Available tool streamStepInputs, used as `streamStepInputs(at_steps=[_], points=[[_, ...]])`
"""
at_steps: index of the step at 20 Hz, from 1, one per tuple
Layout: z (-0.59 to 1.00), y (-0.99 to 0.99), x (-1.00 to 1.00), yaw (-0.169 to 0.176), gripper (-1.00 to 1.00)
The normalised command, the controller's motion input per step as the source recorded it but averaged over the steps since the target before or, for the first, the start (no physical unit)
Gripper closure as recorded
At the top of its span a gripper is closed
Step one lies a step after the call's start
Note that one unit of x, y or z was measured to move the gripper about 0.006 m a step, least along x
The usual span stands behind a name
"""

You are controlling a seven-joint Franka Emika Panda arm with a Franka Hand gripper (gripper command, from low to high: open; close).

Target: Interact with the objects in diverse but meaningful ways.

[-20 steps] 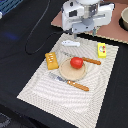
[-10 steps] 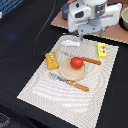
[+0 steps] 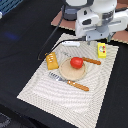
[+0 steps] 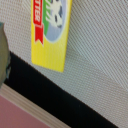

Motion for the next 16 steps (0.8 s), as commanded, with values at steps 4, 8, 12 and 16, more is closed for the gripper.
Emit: streamStepInputs(at_steps=[4, 8, 12, 16], points=[[-0.19, 0.15, 0.66, -0.011, -1.00], [-0.22, 0.18, 0.59, -0.007, -1.00], [-0.25, 0.20, 0.53, -0.007, 1.00], [-0.27, 0.20, 0.47, -0.005, 1.00]])
